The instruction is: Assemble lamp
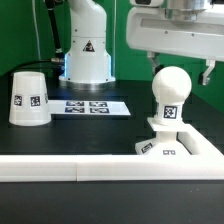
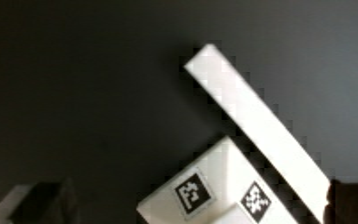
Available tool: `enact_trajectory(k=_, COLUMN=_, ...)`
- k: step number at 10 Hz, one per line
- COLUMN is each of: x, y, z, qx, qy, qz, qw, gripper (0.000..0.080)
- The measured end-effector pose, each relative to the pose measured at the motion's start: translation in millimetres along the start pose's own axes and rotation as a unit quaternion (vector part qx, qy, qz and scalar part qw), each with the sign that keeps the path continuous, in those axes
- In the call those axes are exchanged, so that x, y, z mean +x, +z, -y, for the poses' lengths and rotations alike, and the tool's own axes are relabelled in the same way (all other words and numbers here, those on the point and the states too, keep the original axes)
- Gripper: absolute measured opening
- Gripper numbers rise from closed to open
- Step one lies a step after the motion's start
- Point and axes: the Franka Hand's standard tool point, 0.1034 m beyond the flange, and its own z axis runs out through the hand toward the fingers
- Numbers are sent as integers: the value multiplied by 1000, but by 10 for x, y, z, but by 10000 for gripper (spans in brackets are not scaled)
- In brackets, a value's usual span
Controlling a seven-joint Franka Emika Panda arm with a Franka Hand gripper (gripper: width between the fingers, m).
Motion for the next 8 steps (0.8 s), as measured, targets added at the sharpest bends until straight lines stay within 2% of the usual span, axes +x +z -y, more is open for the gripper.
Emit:
enact_trajectory(k=1, x=9, y=25, z=-83, qx=-4, qy=-32, qz=2, qw=999, gripper=699)
enact_trajectory(k=3, x=21, y=28, z=-92, qx=-2, qy=-29, qz=3, qw=1000, gripper=699)
enact_trajectory(k=6, x=144, y=24, z=-218, qx=-6, qy=-33, qz=0, qw=999, gripper=699)
enact_trajectory(k=7, x=139, y=59, z=-264, qx=-18, qy=-81, qz=3, qw=997, gripper=699)
enact_trajectory(k=8, x=176, y=57, z=-398, qx=-25, qy=-131, qz=6, qw=991, gripper=699)
